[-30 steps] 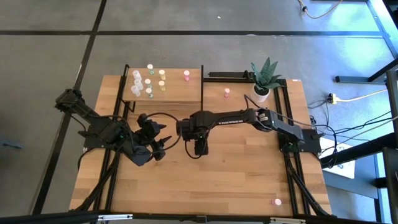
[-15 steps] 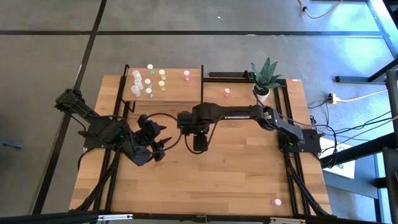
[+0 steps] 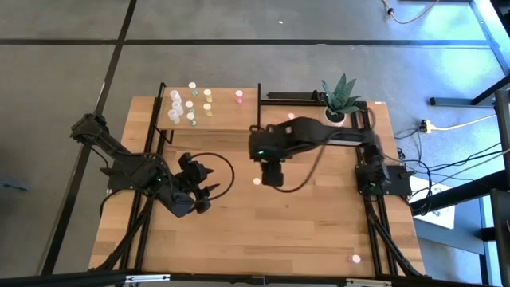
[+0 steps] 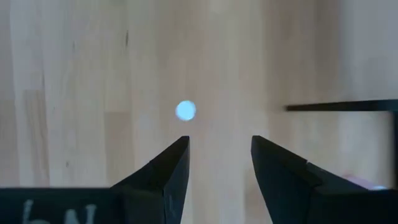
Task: Pick and place medicine bottles onto shelf by color
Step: Put the yellow pill bottle aligned with the other yellow pill bottle on the shelf
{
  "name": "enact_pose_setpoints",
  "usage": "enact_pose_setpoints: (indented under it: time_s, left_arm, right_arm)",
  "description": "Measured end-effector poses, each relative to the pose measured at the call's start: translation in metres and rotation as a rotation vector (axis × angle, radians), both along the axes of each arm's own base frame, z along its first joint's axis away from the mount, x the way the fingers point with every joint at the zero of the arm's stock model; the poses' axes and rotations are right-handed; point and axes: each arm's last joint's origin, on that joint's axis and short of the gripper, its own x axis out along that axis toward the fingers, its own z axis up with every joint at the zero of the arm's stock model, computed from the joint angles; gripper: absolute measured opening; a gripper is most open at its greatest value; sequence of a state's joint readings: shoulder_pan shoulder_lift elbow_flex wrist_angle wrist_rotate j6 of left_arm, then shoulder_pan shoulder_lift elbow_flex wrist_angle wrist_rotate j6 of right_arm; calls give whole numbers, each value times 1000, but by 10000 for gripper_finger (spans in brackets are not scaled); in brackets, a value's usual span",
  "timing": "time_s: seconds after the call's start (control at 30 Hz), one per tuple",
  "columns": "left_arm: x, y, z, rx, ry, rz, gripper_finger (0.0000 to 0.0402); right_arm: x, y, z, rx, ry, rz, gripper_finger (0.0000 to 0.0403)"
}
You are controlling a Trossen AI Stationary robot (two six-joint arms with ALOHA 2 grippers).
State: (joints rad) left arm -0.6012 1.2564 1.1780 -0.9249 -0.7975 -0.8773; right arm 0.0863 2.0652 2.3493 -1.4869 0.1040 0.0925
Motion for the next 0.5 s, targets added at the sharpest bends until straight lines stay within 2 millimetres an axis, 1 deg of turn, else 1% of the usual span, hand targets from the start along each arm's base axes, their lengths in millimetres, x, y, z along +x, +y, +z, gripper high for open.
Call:
enact_pose_setpoints:
  time_s: [0.13,0.23,0.37,0.5]
  left_arm:
    - [9,3,-19,-8,8,-32,226]
    - [19,6,-33,-46,-18,-71,226]
    - [32,13,-49,-45,-69,-161,226]
    - [44,24,-64,-51,-114,-277,226]
  right_arm:
    - [-25,7,34,-55,-110,-12,173]
    - [-42,12,53,-69,-184,0,173]
    - [-60,16,72,-64,-242,18,173]
    - [-72,17,82,-61,-276,23,173]
